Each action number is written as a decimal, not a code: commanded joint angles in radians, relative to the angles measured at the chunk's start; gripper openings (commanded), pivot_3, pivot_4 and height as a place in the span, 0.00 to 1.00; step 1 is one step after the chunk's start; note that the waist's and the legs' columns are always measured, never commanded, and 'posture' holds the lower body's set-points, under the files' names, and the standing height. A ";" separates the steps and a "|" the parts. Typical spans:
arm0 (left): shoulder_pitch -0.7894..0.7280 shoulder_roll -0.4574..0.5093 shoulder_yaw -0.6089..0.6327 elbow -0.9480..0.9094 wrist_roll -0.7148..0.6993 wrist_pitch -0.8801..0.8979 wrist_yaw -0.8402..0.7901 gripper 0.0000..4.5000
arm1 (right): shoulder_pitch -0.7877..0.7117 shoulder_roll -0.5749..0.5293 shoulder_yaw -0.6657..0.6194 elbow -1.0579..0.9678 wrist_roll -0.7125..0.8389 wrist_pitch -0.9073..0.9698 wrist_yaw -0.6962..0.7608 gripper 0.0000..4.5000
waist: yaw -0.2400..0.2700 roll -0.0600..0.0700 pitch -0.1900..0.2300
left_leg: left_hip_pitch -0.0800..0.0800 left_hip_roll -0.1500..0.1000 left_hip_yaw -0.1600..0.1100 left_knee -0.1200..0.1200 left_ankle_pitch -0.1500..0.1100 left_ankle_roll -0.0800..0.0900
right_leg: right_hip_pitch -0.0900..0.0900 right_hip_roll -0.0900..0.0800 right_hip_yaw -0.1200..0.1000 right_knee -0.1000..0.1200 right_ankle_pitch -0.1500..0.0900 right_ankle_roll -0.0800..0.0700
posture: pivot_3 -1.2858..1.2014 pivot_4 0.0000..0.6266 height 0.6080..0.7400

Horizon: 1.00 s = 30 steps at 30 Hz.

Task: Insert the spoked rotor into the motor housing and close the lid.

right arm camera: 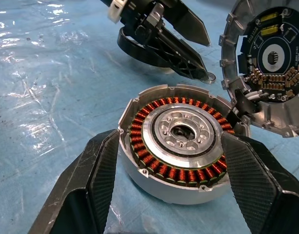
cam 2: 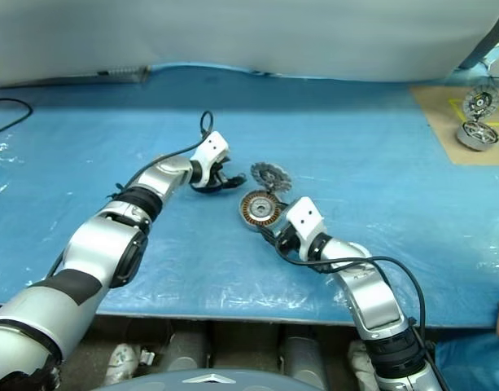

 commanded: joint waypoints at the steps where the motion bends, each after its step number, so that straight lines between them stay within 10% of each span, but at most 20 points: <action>1: -0.043 -0.014 0.024 0.007 0.013 0.008 0.041 1.00 | -0.008 0.002 0.003 -0.024 0.003 -0.007 0.000 0.77 | 0.005 0.000 0.000 | 0.000 0.000 0.000 0.000 0.000 0.000 | 0.000 0.000 0.000 0.000 0.000 0.000 | 0.52 0.24 1.00; 21: -0.025 -0.110 0.058 0.042 0.061 0.100 0.212 1.00 | -0.011 0.002 0.002 -0.027 0.003 0.003 -0.004 0.77 | 0.006 0.000 0.000 | 0.000 0.000 -0.001 0.000 0.000 0.000 | 0.000 0.000 -0.001 0.000 0.000 0.000 | 0.52 0.24 1.00; 30: -0.012 -0.102 0.065 0.045 0.080 0.117 0.222 0.40 | -0.017 0.007 0.002 -0.032 0.005 0.015 -0.010 0.78 | 0.005 0.000 0.000 | 0.000 0.000 -0.001 0.000 0.000 0.000 | 0.001 0.000 -0.001 0.000 0.000 -0.001 | 0.52 0.24 1.00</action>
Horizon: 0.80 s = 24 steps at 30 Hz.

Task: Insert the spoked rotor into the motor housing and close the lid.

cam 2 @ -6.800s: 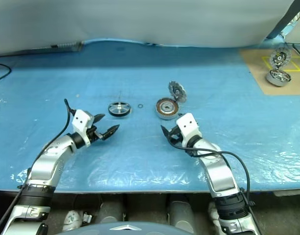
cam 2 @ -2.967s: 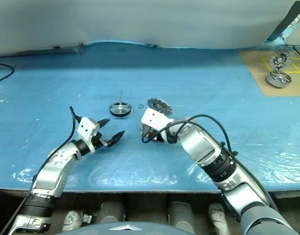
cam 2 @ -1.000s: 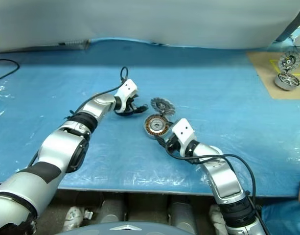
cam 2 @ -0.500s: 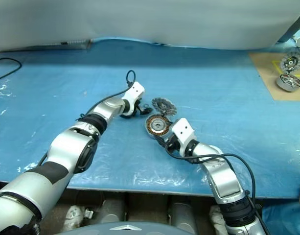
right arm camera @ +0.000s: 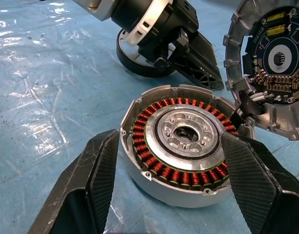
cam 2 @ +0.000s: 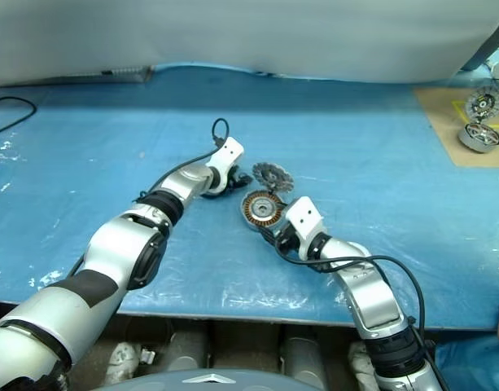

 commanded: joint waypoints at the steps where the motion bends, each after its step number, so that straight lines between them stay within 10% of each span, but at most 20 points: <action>1: 0.006 0.011 -0.001 0.009 0.019 0.020 0.005 0.32 | -0.013 0.007 0.000 -0.033 0.005 0.002 -0.007 0.78 | 0.000 0.000 0.000 | 0.000 0.000 0.000 0.000 0.000 0.000 | 0.000 0.000 0.000 0.000 0.000 0.000 | 0.52 0.24 1.00; 4: 0.007 0.012 0.000 0.007 0.025 0.022 0.001 0.14 | -0.020 0.009 0.001 -0.033 0.005 0.007 -0.008 0.78 | -0.001 0.000 0.000 | 0.000 0.000 0.000 0.000 0.000 0.000 | 0.000 0.000 0.000 0.000 0.000 0.000 | 0.52 0.24 1.00; 24: -0.136 0.102 0.117 -0.096 -0.083 -0.001 -0.125 0.15 | -0.054 0.031 0.013 -0.017 0.013 0.018 -0.004 0.78 | 0.000 -0.002 0.003 | -0.001 0.000 -0.002 -0.002 0.000 0.000 | -0.001 0.000 -0.002 -0.003 -0.001 -0.001 | 0.52 0.24 1.00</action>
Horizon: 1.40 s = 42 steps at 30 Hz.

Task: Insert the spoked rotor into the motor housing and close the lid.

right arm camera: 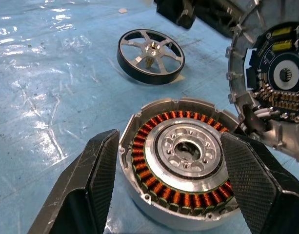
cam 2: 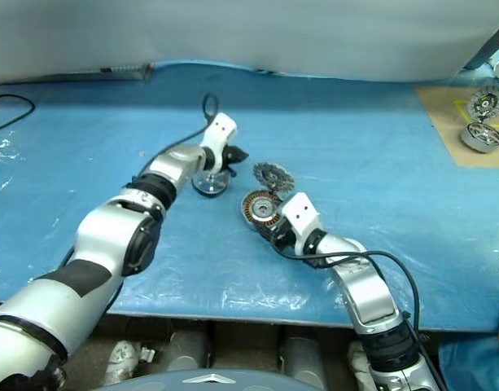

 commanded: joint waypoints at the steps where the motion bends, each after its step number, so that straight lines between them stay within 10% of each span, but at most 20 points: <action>1: -0.030 0.047 0.021 -0.075 -0.031 -0.018 -0.047 0.15 | -0.012 0.009 0.003 -0.016 0.014 -0.011 0.006 0.78 | 0.000 0.000 0.000 | 0.000 0.000 0.000 0.000 0.000 0.000 | 0.000 0.000 0.000 0.000 0.000 0.000 | 0.52 0.24 1.00; 11: 0.432 0.254 -0.013 -0.802 -0.165 0.095 -0.358 0.15 | 0.056 -0.003 -0.039 -0.009 0.002 -0.094 -0.003 0.78 | -0.002 0.001 0.002 | 0.000 0.001 0.002 -0.005 0.000 0.000 | -0.001 0.000 0.000 0.001 -0.001 -0.002 | 0.52 0.24 1.00; 21: 0.757 0.264 -0.036 -1.357 -0.320 0.298 -0.337 0.15 | 0.198 -0.001 -0.108 0.003 -0.003 -0.233 -0.057 0.78 | -0.004 0.001 0.003 | -0.001 0.003 0.006 -0.003 0.000 0.000 | -0.003 -0.001 0.000 0.001 -0.002 -0.003 | 0.52 0.24 1.00; 42: 0.699 0.168 -0.326 -1.199 -0.163 0.135 -0.268 0.15 | 0.249 -0.005 -0.121 0.059 0.011 -0.307 -0.017 0.78 | -0.025 0.002 0.002 | -0.001 0.002 0.006 -0.001 0.000 0.000 | -0.003 0.000 0.002 0.002 -0.002 -0.003 | 0.52 0.24 1.00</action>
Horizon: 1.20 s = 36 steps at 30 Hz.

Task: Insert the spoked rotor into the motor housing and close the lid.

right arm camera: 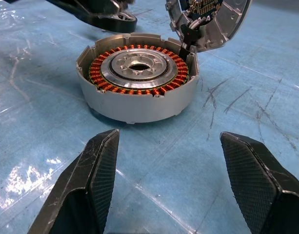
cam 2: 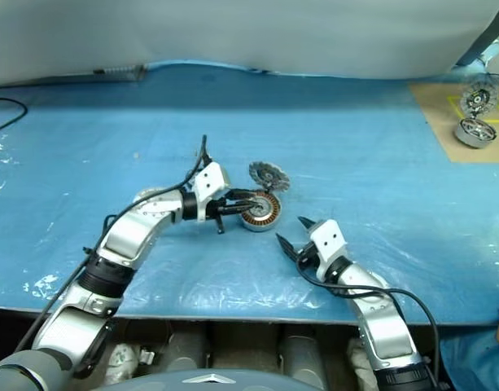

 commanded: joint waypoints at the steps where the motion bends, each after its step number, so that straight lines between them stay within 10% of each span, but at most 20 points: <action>1: -0.036 -0.031 -0.029 0.066 0.037 -0.070 0.016 0.15 | 0.005 -0.007 -0.012 -0.023 0.009 -0.028 0.007 0.78 | 0.000 0.000 0.000 | 0.000 0.000 0.000 0.000 0.000 0.000 | 0.000 0.000 0.000 0.000 0.000 0.000 | 0.52 0.24 1.00; 15: -0.120 -0.095 -0.044 0.283 0.107 -0.146 0.031 0.15 | -0.008 -0.026 0.000 -0.028 0.003 -0.031 0.026 0.78 | 0.001 0.000 0.000 | 0.000 0.000 0.000 0.001 0.000 0.000 | 0.000 0.000 0.000 0.001 0.000 0.000 | 0.52 0.24 1.00; 26: -0.094 -0.069 0.026 0.175 0.023 -0.065 -0.013 0.99 | -0.021 -0.030 0.002 -0.030 0.005 -0.025 0.028 0.78 | 0.000 0.001 0.000 | 0.000 0.000 0.000 0.001 0.000 0.000 | 0.001 0.000 0.000 0.001 0.000 0.000 | 0.52 0.24 1.00; 29: -0.045 -0.047 0.069 0.061 -0.049 -0.005 -0.032 0.94 | -0.021 -0.037 -0.011 -0.045 0.016 -0.014 0.031 0.78 | 0.000 0.001 0.000 | 0.000 0.000 0.000 0.001 0.000 0.000 | 0.001 0.000 0.000 0.001 0.000 0.000 | 0.52 0.24 1.00; 36: 0.100 -0.028 0.207 -0.149 -0.177 0.070 0.051 0.43 | -0.060 -0.052 -0.054 -0.128 0.077 0.092 0.028 0.68 | 0.000 0.001 0.000 | 0.000 0.000 0.000 0.002 0.000 0.000 | 0.001 0.000 0.000 0.001 0.000 -0.001 | 0.52 0.24 1.00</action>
